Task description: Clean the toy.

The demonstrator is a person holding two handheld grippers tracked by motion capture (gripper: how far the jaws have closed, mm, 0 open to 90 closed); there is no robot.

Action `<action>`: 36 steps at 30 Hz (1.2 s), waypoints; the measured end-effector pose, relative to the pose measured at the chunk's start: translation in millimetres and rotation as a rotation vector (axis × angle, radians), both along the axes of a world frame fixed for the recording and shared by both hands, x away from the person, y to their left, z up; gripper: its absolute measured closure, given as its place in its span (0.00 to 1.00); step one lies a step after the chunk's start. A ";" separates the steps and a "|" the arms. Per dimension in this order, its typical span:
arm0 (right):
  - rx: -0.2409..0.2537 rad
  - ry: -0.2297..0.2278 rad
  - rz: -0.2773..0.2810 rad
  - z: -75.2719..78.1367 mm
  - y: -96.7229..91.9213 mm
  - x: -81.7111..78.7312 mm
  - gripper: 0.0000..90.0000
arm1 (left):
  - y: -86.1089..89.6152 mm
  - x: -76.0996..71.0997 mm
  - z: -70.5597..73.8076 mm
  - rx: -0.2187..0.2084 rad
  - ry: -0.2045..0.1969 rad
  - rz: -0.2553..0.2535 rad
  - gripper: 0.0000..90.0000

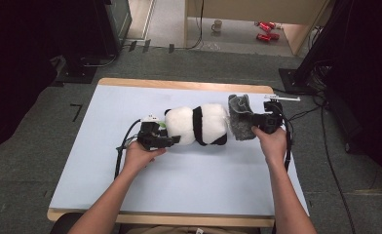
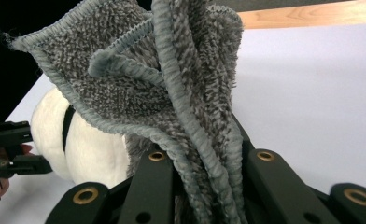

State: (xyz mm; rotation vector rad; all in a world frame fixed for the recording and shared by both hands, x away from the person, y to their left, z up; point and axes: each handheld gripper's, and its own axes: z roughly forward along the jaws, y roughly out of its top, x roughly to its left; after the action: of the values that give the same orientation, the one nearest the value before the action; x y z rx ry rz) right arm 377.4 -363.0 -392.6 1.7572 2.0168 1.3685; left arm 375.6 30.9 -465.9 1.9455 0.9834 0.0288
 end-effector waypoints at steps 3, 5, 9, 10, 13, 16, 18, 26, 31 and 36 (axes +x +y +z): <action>0.001 0.002 0.010 -1.2 5.4 6.0 0.87 | 0.6 -1.3 -1.3 0.000 -0.002 -0.002 0.43; 0.000 0.003 0.013 -2.7 9.4 10.3 0.87 | 0.8 -1.1 -2.5 -0.006 -0.008 -0.002 0.43; -0.012 0.010 0.019 -7.0 17.6 17.9 0.87 | 2.5 0.8 -4.1 -0.016 -0.006 -0.004 0.43; -0.014 0.015 0.020 -8.3 19.5 19.4 0.87 | 2.5 0.6 -4.3 -0.013 -0.006 -0.004 0.43; -0.030 0.020 0.023 -12.9 24.2 22.3 0.87 | 2.3 -0.2 -4.6 -0.010 -0.005 0.000 0.43; -0.034 0.022 0.024 -18.2 26.5 23.6 0.87 | 2.0 -0.6 -4.5 -0.009 -0.005 0.004 0.43; -0.029 0.024 0.024 -22.2 27.0 23.9 0.87 | 1.7 -0.8 -4.5 -0.009 -0.008 0.006 0.44; -0.061 0.023 0.007 -34.8 28.4 21.7 0.87 | 2.0 -0.2 -4.3 -0.010 -0.008 0.007 0.44; -0.098 0.077 -0.010 -46.3 31.7 21.8 0.87 | 2.3 0.4 -4.4 -0.007 -0.005 0.007 0.44; -0.087 0.156 -0.011 -60.1 36.9 22.2 0.88 | 3.3 0.7 -4.7 0.012 -0.007 0.003 0.44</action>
State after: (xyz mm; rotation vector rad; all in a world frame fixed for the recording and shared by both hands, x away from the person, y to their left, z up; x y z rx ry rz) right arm 399.6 -326.1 -452.7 1.8861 2.1061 1.1549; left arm 376.3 34.2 -470.6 1.9532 0.9839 0.0434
